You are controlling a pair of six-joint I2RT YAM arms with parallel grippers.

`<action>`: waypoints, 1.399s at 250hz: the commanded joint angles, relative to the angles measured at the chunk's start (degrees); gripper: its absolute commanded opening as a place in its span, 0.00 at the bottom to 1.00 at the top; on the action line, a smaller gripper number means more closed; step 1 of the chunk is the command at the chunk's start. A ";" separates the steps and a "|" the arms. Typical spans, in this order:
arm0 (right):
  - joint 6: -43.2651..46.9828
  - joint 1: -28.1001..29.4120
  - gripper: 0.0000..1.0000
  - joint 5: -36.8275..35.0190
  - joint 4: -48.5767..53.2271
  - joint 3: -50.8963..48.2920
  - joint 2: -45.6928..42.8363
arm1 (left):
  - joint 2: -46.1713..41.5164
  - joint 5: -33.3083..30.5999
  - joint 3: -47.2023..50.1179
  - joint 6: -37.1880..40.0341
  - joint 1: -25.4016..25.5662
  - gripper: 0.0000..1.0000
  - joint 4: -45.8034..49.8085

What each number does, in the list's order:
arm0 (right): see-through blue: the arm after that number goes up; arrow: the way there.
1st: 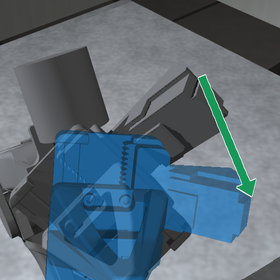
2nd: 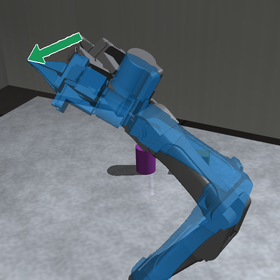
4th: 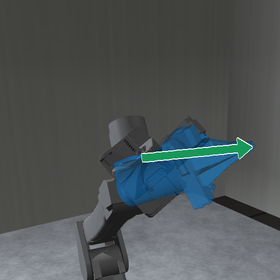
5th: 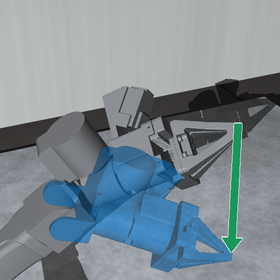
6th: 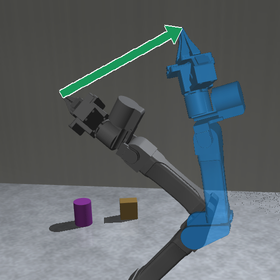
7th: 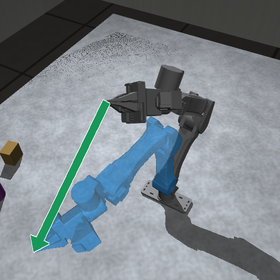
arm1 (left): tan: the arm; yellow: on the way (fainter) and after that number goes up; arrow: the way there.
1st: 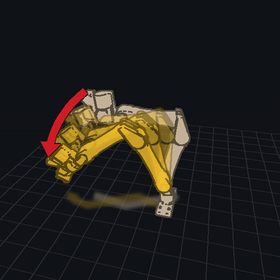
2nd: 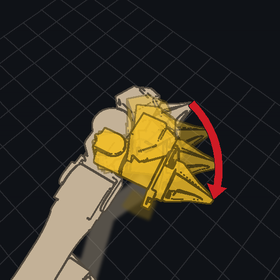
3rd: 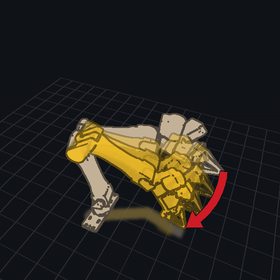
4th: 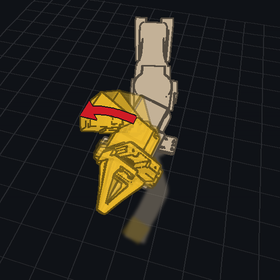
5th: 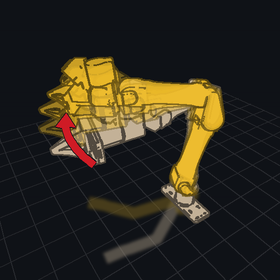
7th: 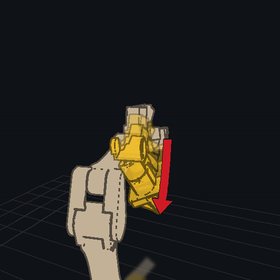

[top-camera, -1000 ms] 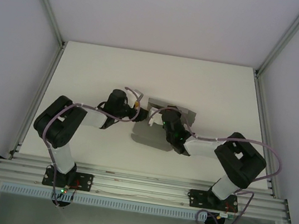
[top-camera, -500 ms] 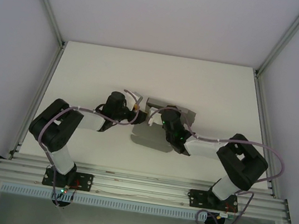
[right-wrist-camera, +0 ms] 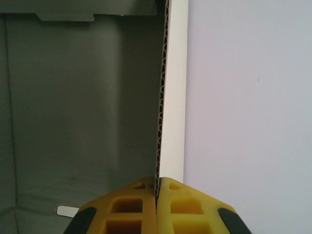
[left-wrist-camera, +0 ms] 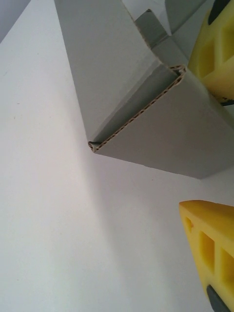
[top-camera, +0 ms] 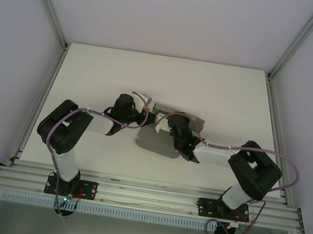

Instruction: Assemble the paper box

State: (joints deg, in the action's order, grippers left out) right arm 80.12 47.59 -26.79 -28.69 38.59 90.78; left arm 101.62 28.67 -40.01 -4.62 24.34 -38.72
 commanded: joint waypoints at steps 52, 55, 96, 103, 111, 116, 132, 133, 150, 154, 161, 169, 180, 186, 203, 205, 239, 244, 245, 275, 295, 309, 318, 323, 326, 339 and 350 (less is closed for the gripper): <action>-3.38 1.10 0.00 1.62 5.65 1.22 0.87 | 5.20 -6.49 -2.77 0.04 1.65 0.35 -5.13; -3.43 1.05 0.00 1.63 5.67 1.32 0.86 | 5.37 -6.94 -2.83 0.00 1.81 0.33 -5.14; -4.10 1.45 0.00 1.27 6.26 1.51 0.98 | 7.36 -11.23 -2.52 -1.53 2.29 0.17 -6.92; -4.41 1.50 0.00 1.30 6.73 1.63 0.93 | 7.35 -12.12 -2.42 -2.07 2.40 0.13 -7.34; -4.62 1.55 0.00 1.21 6.99 1.62 0.99 | 7.36 -13.21 -2.16 -2.51 2.48 0.08 -8.12; -4.72 1.65 0.00 1.14 7.05 1.65 0.90 | 7.36 -14.13 -1.97 -2.63 2.61 0.06 -8.60; -5.05 1.64 0.00 1.07 6.99 1.66 1.06 | 7.36 -17.29 -2.30 -2.49 3.03 0.05 -8.30; -5.10 1.68 0.00 1.10 7.03 1.66 1.06 | 7.36 -17.48 -2.37 -2.45 3.06 0.05 -8.21; -5.82 1.79 0.00 1.13 7.18 1.86 1.01 | 9.15 -21.30 -2.93 -1.42 3.91 0.01 -7.46; -6.04 1.81 0.00 1.19 7.23 1.92 1.06 | 9.21 -22.48 -3.05 -1.29 4.18 0.00 -7.27; -6.32 1.80 0.00 1.20 7.28 1.97 1.04 | 9.52 -24.66 -3.32 -1.25 4.67 0.00 -6.80; -6.56 1.87 0.00 1.13 7.25 1.97 1.06 | 9.71 -26.49 -3.50 -0.94 5.27 0.00 -6.35; -6.92 1.88 0.00 0.97 7.25 2.02 1.01 | 9.85 -29.57 -3.57 -0.59 6.20 0.00 -5.93; -7.15 1.88 0.00 0.90 7.38 2.01 1.06 | 9.99 -31.81 -3.41 -0.27 6.83 0.00 -5.93; -7.54 1.85 0.00 0.69 7.61 1.88 1.06 | 10.50 -36.16 -3.40 0.45 8.15 0.00 -5.21; -7.63 1.84 0.00 0.75 7.64 1.92 1.06 | 10.58 -36.27 -3.41 0.46 8.24 0.00 -5.05; -7.93 1.89 0.00 0.28 7.63 1.61 1.37 | 10.88 -30.95 -2.65 -0.49 8.09 0.09 -5.44; -8.02 1.89 0.00 0.25 7.66 1.58 1.41 | 10.81 -29.88 -2.75 -0.72 8.05 0.10 -5.56; -8.08 1.89 0.00 0.24 7.63 1.58 1.37 | 10.80 -29.62 -2.68 -0.77 8.03 0.10 -5.53; -8.53 1.89 0.00 0.40 8.57 1.57 1.05 | 9.95 -25.22 -2.85 -2.22 7.48 0.23 -6.23; -8.75 1.86 0.00 0.41 9.15 1.59 0.89 | 9.39 -23.22 -3.09 -2.40 6.91 0.32 -6.78; -8.84 1.89 0.00 0.44 9.14 1.47 0.76 | 9.23 -22.69 -3.63 -2.54 6.52 0.29 -6.56; -9.01 1.89 0.00 0.62 9.01 1.50 0.63 | 9.34 -22.83 -4.04 -2.49 6.34 0.23 -6.46; -9.06 1.91 0.00 0.71 9.13 1.49 0.67 | 9.34 -22.93 -4.18 -2.47 6.27 0.19 -6.46; -9.10 1.89 0.00 0.73 9.17 1.48 0.63 | 9.39 -23.00 -4.28 -2.50 6.22 0.17 -6.38; -9.17 1.94 0.00 0.99 9.27 1.50 0.54 | 9.71 -23.40 -5.04 -2.23 6.15 0.10 -5.75; -9.49 1.89 0.00 1.34 9.57 1.52 0.45 | 9.79 -23.34 -5.52 -1.88 6.16 0.01 -5.15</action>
State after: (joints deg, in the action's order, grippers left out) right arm 72.40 48.71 -27.42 -24.84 40.42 90.91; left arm 109.80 6.70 -43.44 -6.00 31.51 -46.76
